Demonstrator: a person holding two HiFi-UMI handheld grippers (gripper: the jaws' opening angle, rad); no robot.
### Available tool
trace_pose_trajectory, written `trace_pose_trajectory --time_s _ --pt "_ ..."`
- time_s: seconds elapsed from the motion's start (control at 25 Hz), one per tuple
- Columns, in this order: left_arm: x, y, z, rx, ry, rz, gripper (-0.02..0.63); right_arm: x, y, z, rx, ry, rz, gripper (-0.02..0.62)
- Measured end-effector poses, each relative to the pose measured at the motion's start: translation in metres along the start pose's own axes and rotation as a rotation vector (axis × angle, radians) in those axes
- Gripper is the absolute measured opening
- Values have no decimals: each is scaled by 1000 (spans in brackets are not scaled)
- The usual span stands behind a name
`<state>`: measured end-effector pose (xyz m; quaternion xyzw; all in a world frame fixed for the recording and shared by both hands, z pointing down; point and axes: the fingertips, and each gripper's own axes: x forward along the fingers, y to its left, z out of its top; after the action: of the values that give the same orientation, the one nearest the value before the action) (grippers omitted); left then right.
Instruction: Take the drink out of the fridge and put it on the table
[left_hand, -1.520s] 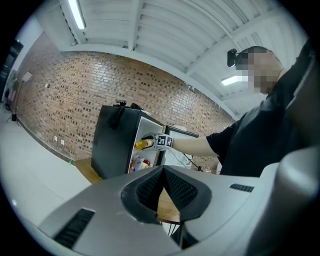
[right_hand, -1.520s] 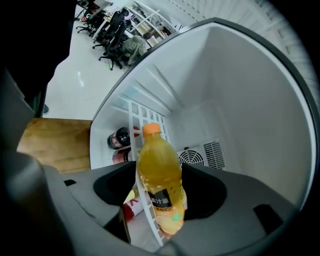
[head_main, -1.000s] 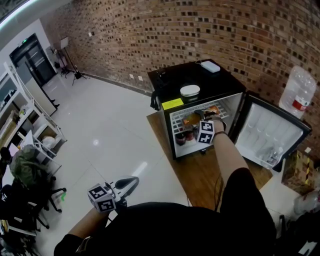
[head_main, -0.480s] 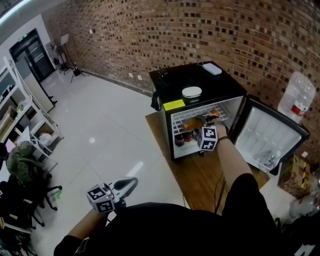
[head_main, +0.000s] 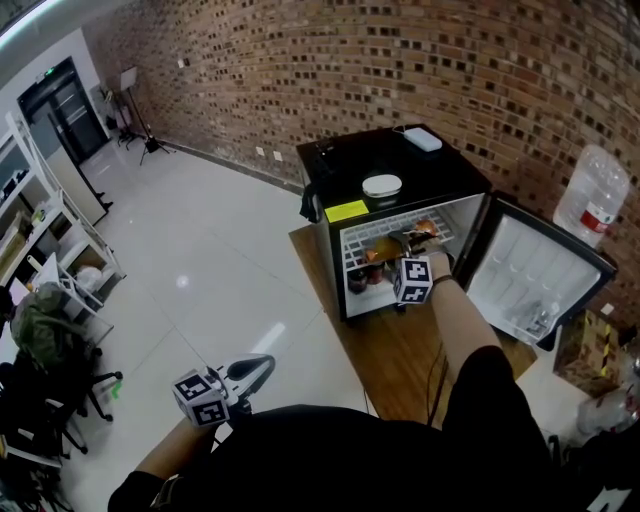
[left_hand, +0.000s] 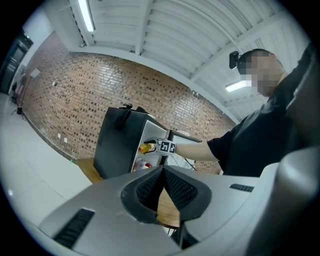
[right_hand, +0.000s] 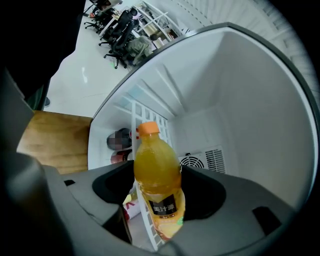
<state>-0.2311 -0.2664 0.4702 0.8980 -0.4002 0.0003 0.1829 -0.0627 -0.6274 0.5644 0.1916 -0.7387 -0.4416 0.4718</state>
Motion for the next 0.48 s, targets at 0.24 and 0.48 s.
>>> trace_pose_trajectory --time_s 0.24,0.48 --pt "1 -2 -2 -10 -2 -7 -6 -20 -5 12 82 -74 -67 305" --pt "5 -5 0 -13 -9 -21 -6 -56 -29 16 287 -185 -161 301"
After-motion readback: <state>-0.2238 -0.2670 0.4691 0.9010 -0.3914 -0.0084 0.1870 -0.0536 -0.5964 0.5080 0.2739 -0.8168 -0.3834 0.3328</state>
